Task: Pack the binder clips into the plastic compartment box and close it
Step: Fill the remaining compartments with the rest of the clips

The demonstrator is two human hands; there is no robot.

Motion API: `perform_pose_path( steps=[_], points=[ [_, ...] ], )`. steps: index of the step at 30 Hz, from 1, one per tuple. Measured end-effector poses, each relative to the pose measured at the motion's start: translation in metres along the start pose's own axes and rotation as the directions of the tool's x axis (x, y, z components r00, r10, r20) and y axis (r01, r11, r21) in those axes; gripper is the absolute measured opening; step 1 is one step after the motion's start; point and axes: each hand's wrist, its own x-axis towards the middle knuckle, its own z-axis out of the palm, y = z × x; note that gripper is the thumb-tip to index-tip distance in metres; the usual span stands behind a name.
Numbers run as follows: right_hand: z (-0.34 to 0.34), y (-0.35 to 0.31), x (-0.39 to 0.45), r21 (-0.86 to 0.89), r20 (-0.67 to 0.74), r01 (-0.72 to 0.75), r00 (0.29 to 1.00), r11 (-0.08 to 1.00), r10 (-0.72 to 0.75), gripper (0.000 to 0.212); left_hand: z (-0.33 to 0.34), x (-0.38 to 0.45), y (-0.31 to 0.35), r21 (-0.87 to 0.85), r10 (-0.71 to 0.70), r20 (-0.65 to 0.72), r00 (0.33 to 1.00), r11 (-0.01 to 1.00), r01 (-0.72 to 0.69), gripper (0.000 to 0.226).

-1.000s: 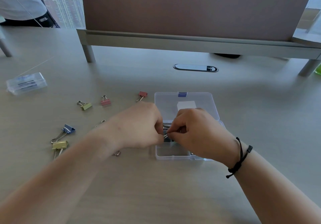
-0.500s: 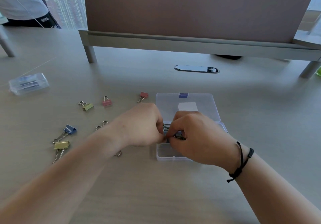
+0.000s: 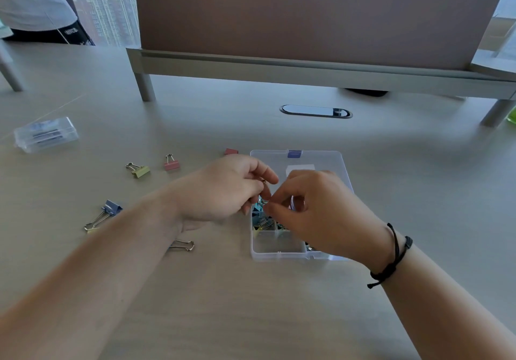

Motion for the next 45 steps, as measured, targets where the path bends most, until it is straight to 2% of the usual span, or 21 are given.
perform_pose_path(
  steps=[3,6,10,14,17,20,22,25,28,33,39,45],
  points=[
    [0.000,0.000,0.001,0.072,-0.130,0.008,0.992,0.997,0.001,0.007,0.001,0.001,-0.002,0.007,0.066,-0.037,0.997,0.998,-0.065,0.026],
    [-0.002,0.000,0.002,0.118,-0.203,0.020,0.979,0.993,0.004,0.014,0.001,0.002,-0.002,-0.045,0.091,-0.020,0.996,0.995,-0.092,0.022],
    [0.001,-0.002,0.001,0.160,-0.165,0.108,0.983,0.981,-0.082,0.021,0.001,0.000,-0.003,-0.123,0.125,0.034,0.992,0.985,-0.120,0.026],
    [0.007,-0.001,0.001,0.118,-0.171,0.153,0.976,0.981,-0.132,0.018,0.001,-0.001,-0.004,-0.095,0.135,0.054,0.989,0.987,-0.129,0.031],
    [0.006,0.001,0.003,0.129,-0.181,0.122,0.979,0.984,-0.098,0.020,0.000,-0.001,-0.002,-0.156,0.125,0.061,0.990,0.981,-0.114,0.040],
    [0.003,0.003,0.003,0.228,-0.171,0.042,0.985,0.973,-0.003,0.015,-0.002,-0.003,0.003,-0.181,0.112,0.059,0.992,0.978,-0.100,0.030],
    [0.000,0.005,0.004,0.304,-0.161,-0.016,0.985,0.952,0.068,0.014,-0.007,-0.003,0.004,-0.094,0.122,0.030,0.992,0.988,-0.119,0.022],
    [-0.004,0.008,0.006,0.370,-0.144,-0.084,0.979,0.925,0.146,0.013,-0.016,-0.001,-0.004,0.097,0.122,-0.024,0.992,0.988,-0.119,0.027],
    [-0.007,0.009,0.006,0.466,-0.091,-0.135,0.976,0.874,0.199,0.011,-0.016,-0.002,-0.009,0.270,0.040,0.049,0.998,0.962,-0.052,0.027],
    [-0.007,0.007,0.006,0.570,-0.048,-0.157,0.973,0.806,0.224,0.011,-0.010,0.002,-0.011,0.348,-0.010,0.084,0.996,0.937,-0.020,0.018],
    [-0.007,0.007,0.005,0.517,0.017,-0.179,0.980,0.837,0.198,0.008,-0.004,0.001,-0.011,0.434,-0.027,0.085,0.996,0.901,-0.013,0.010],
    [-0.008,0.009,0.006,0.500,0.016,-0.203,0.974,0.842,0.226,0.012,-0.002,-0.002,-0.007,0.500,-0.006,0.093,0.996,0.865,-0.041,0.009]
  ],
)
